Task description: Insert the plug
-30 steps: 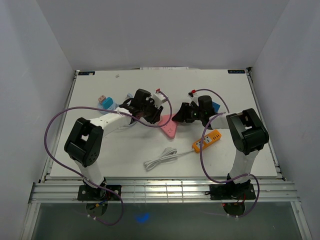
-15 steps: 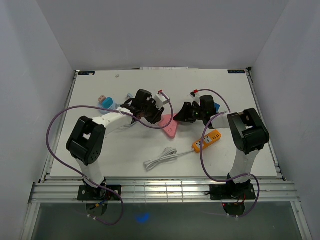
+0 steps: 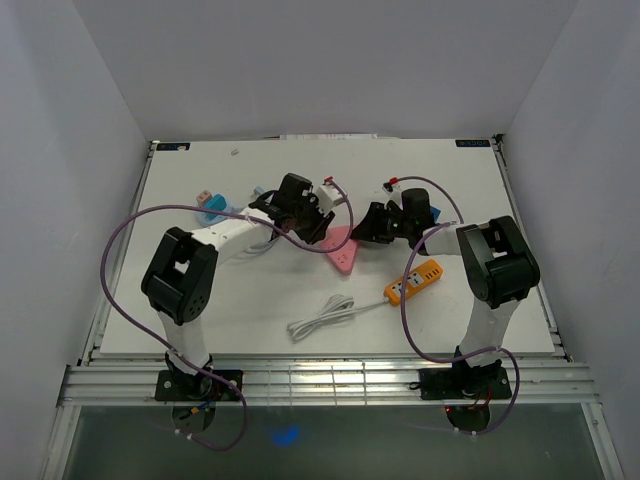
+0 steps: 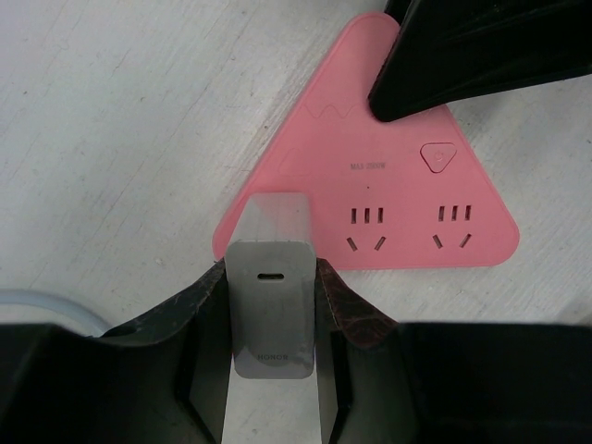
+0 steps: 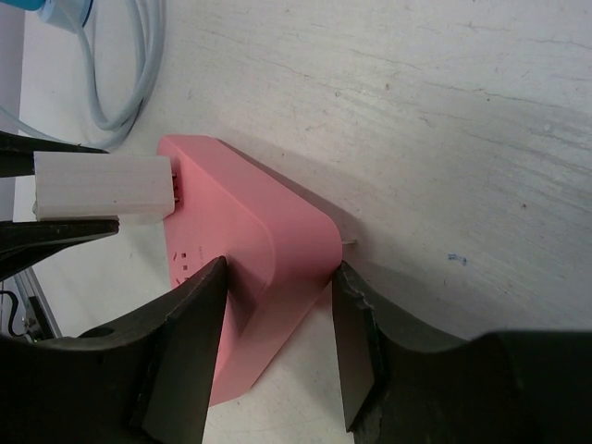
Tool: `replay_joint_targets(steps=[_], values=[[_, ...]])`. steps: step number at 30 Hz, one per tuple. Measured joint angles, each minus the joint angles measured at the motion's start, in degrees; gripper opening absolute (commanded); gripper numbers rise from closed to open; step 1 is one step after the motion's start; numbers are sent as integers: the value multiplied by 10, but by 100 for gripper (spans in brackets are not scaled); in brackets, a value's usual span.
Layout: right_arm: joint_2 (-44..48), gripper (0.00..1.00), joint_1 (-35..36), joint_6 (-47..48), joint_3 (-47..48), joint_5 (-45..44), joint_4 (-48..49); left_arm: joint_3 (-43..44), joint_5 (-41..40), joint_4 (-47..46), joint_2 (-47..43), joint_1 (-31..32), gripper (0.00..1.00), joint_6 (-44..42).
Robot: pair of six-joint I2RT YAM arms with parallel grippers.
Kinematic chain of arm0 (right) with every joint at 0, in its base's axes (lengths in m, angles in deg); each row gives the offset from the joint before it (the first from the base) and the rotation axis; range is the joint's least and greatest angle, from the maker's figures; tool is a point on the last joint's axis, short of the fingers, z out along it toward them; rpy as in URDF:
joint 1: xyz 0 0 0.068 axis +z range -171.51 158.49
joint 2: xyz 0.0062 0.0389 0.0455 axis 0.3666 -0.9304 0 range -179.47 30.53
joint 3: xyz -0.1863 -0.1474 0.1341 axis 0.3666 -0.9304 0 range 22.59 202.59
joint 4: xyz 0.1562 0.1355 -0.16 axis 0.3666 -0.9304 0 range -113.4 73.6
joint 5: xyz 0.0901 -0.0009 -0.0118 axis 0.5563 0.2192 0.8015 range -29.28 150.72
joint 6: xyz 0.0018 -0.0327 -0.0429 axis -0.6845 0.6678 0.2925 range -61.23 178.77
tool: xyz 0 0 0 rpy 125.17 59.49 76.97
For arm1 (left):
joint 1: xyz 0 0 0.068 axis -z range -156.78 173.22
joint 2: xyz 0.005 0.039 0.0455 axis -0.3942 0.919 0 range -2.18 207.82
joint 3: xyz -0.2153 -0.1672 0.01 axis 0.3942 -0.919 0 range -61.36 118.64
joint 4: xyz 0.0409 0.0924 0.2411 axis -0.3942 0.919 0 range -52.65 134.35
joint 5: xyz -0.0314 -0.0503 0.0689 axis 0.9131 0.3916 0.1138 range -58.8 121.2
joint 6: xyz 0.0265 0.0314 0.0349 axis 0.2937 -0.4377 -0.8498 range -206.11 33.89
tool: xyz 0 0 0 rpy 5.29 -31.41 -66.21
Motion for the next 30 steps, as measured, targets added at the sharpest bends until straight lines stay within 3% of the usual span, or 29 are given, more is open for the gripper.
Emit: replay_joint_targets(steps=[10, 30], values=[[0, 39, 5, 26, 27, -8, -48, 57, -24, 69, 25, 11, 0, 2], [0, 39, 6, 35, 33, -11, -66, 38, 8, 38, 35, 3, 0, -3]])
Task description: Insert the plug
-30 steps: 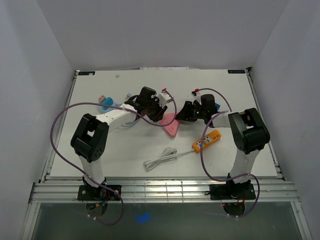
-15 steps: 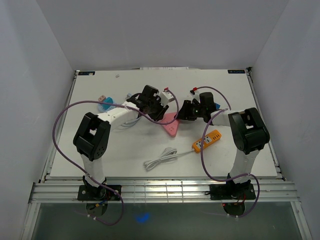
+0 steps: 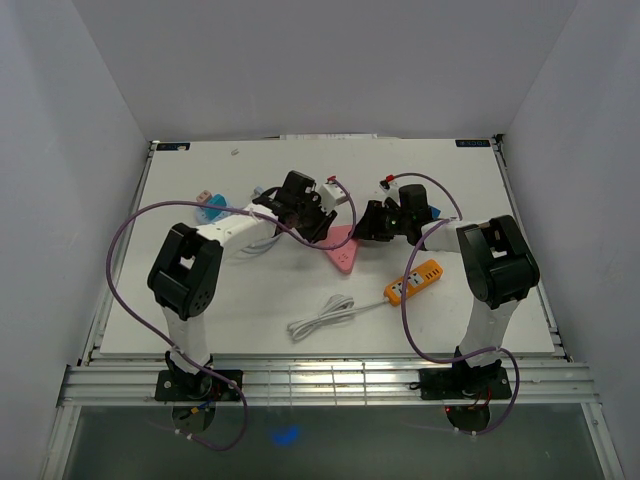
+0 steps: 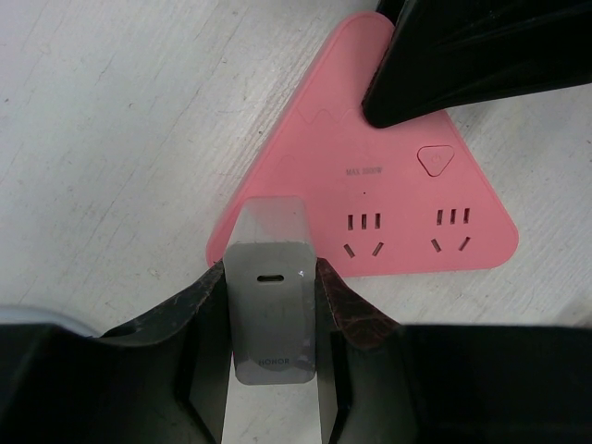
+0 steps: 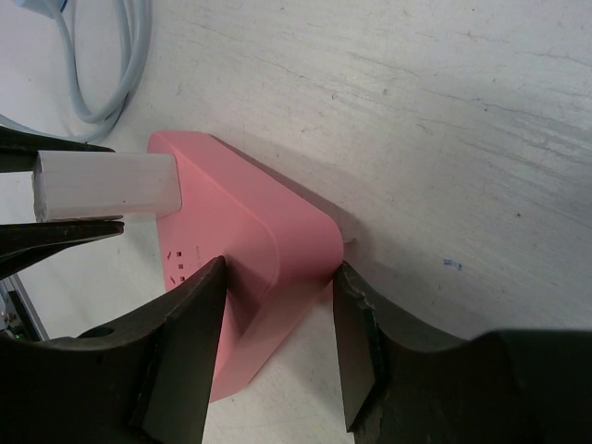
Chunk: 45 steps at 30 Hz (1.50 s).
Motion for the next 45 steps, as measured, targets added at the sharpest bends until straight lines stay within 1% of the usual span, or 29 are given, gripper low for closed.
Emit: replay_joint_targets(steps=[2, 3, 4, 5, 8, 11, 13, 14, 15, 16, 17, 20, 21, 22, 23, 30, 33, 35, 37, 38, 40, 41, 43, 44, 45], values=[[0, 39, 0, 0, 0, 0, 0, 5, 0, 4, 2, 0, 0, 0], [0, 39, 0, 0, 0, 0, 0, 6, 0, 6, 2, 0, 4, 0], [0, 39, 0, 0, 0, -1, 0, 6, -1, 7, 2, 0, 13, 1], [0, 39, 0, 0, 0, -1, 0, 6, -2, 7, 0, 0, 17, 3], [0, 39, 0, 0, 0, -1, 0, 2, -5, 2, -6, 0, 25, 9], [0, 39, 0, 3, 0, 0, 3, -9, -11, -7, -14, 0, 28, 14], [0, 39, 1, 3, 0, 1, 6, -15, -17, -10, -20, 1, 34, 19], [0, 39, 2, 3, 0, 2, 9, -19, -22, -10, -23, 2, 45, 22], [0, 39, 3, 4, 0, 2, 11, -23, -26, -11, -27, 3, 53, 25], [0, 39, 5, 4, 0, 3, 13, -28, -30, -13, -32, 4, 64, 28], [0, 39, 7, 4, 0, 5, 16, -35, -31, -10, -36, 5, 69, 33], [0, 39, 19, 7, 0, 9, 24, -60, -35, 5, -38, 13, 72, 43], [0, 39, 21, 7, 0, 9, 25, -63, -38, 9, -42, 14, 78, 44], [0, 39, 22, 8, 0, 12, 26, -65, -38, 12, -45, 15, 96, 45], [0, 39, 23, 8, 0, 14, 26, -68, -38, 13, -49, 15, 98, 47], [0, 40, 24, 6, 0, 16, 28, -95, -37, 12, -104, 15, 98, 62], [0, 41, 24, 4, -1, 16, 31, -108, -40, -1, -153, 15, 98, 68], [0, 44, 24, 3, -1, 16, 31, -121, -50, -16, -192, 15, 98, 72], [0, 53, 24, 2, -2, 15, 32, -138, -65, -36, -232, 14, 98, 79], [0, 60, 24, 1, -2, 15, 33, -144, -73, -43, -249, 14, 98, 83], [0, 65, 25, 4, -4, 7, 33, -155, -85, -60, -274, 11, 98, 92], [0, 70, 25, 7, -7, 3, 31, -158, -94, -67, -282, 10, 98, 98], [0, 76, 27, 8, -11, -1, 26, -163, -121, -79, -292, 8, 98, 117], [0, 83, 27, 10, -13, -2, 26, -165, -137, -84, -294, 7, 98, 133], [0, 86, 27, 9, -14, -2, 26, -167, -152, -85, -295, 4, 98, 147]])
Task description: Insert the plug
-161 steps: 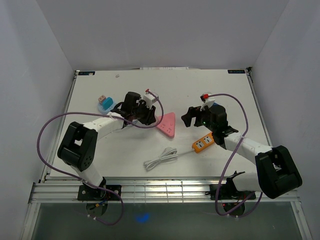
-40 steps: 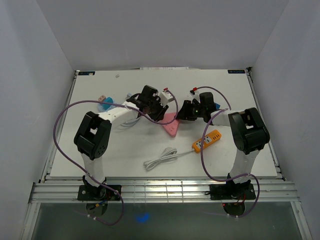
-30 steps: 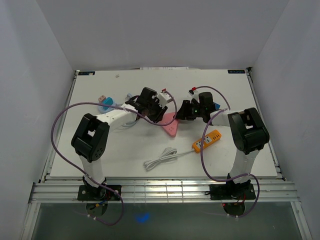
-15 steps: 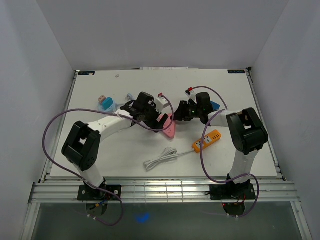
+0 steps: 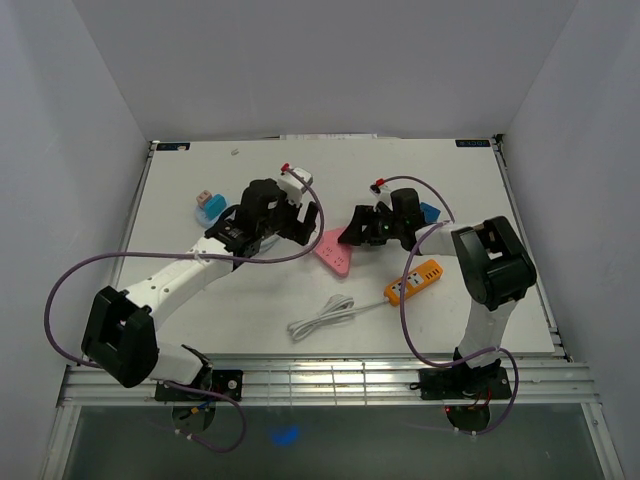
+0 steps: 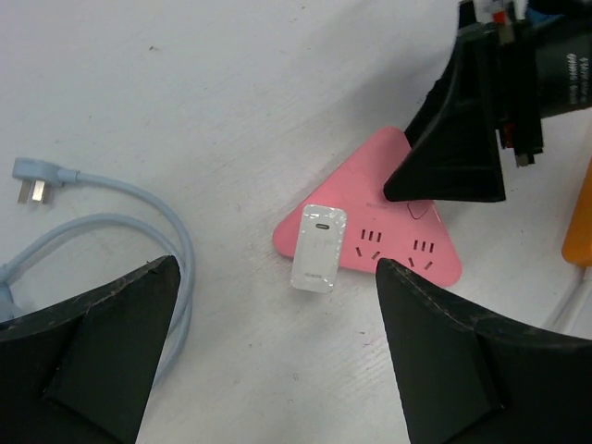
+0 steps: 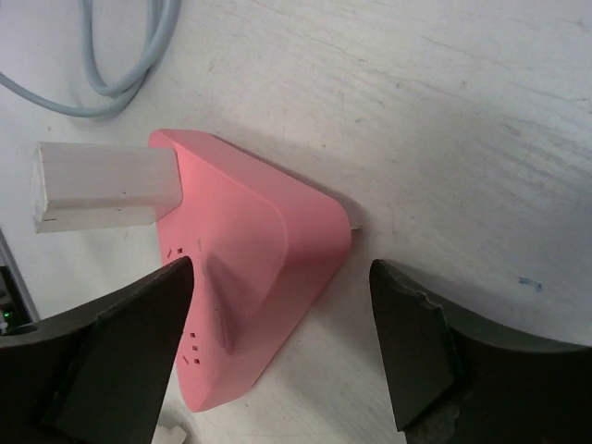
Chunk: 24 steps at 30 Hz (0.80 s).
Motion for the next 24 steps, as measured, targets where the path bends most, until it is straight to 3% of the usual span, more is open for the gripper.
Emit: replay_joint_targets(steps=[3, 5, 15, 24], values=[[11, 98, 0, 5, -2, -8, -1, -2, -23, -1, -1, -16, 98, 33], [20, 90, 0, 14, -2, -16, -9, -6, -32, -4, -5, -26, 98, 52], [145, 89, -27, 59, -24, -118, -65, -7, -47, 3, -35, -33, 98, 92], [208, 89, -49, 56, -5, -326, -188, -7, -47, 9, -45, -33, 98, 113]])
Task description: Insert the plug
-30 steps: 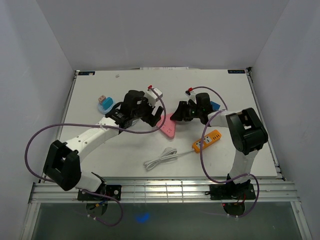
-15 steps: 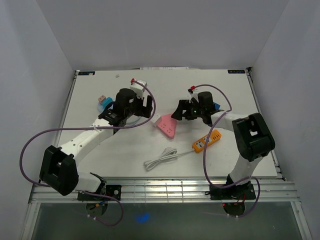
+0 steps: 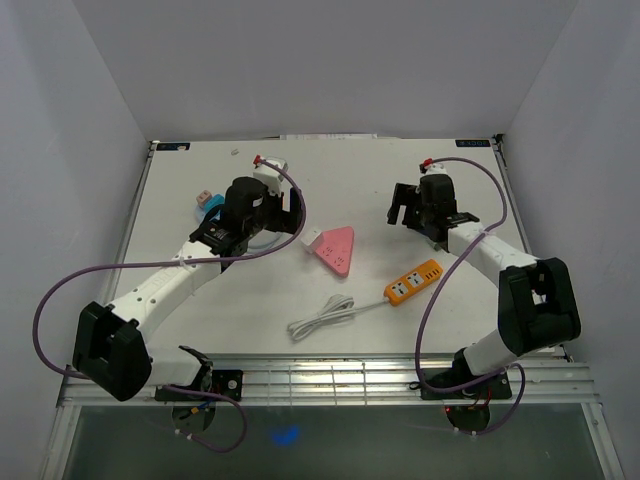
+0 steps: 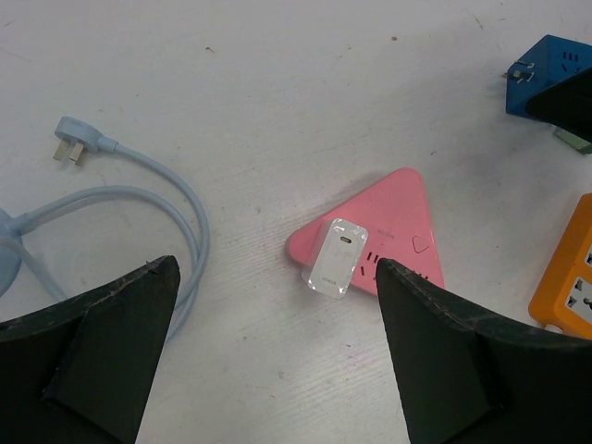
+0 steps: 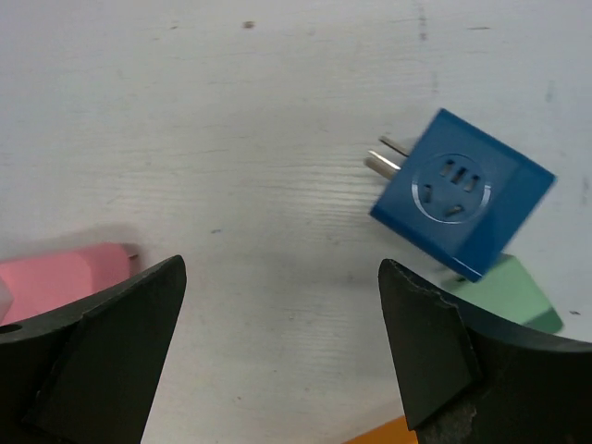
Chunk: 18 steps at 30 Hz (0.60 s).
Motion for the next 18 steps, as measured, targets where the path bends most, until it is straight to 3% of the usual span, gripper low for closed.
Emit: replay_joint_targets(steps=[9, 18], values=[[-27, 89, -24, -44, 49, -167, -103, 0, 0, 10, -8, 0, 98, 8], [-98, 89, -25, -108, 130, -255, -176, 0, 3, 14, -12, 0, 98, 10]])
